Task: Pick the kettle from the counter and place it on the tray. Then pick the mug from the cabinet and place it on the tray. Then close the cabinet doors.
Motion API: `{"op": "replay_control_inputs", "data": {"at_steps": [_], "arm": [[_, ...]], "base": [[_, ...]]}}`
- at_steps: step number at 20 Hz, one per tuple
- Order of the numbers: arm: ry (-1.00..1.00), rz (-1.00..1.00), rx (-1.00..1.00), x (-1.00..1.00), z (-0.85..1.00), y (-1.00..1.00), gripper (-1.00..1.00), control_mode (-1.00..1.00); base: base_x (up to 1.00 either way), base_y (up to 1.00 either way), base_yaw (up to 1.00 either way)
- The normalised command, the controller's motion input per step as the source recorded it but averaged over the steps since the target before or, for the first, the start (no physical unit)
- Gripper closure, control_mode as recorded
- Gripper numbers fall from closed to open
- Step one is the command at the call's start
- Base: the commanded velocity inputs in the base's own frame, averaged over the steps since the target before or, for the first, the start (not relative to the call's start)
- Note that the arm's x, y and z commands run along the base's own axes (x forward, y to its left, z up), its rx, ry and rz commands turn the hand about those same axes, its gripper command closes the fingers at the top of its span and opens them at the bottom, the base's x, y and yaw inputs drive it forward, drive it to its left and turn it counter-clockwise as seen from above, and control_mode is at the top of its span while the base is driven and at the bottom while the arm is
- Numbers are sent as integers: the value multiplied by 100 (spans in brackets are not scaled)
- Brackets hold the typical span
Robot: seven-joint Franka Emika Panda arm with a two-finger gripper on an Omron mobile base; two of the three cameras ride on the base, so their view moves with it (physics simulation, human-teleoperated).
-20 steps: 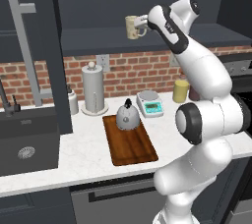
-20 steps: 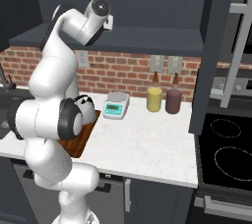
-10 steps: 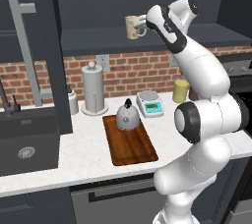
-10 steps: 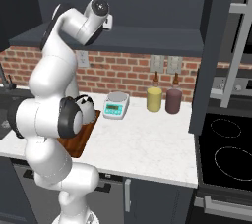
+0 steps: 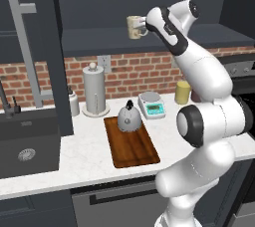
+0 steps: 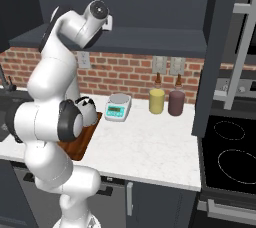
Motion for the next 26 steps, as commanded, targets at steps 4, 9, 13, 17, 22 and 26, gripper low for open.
{"op": "replay_control_inputs", "data": {"at_steps": [4, 9, 13, 17, 22, 26], "arm": [[-6, 0, 0, -26, 0, 0, 100, -100], [-2, 1, 0, -72, 3, 0, 100, -100], [0, 6, 0, -92, 12, 0, 100, -100], [-3, 8, 0, -100, 0, -4, 100, -100], [-1, 7, 0, -100, 0, 0, 100, -100], [-19, 11, -14, -100, -13, 1, 100, -100]], "base": [[0, 0, 0], [0, 0, 0], [0, 0, 0], [0, 0, 0], [0, 0, 0], [0, 0, 0]]}}
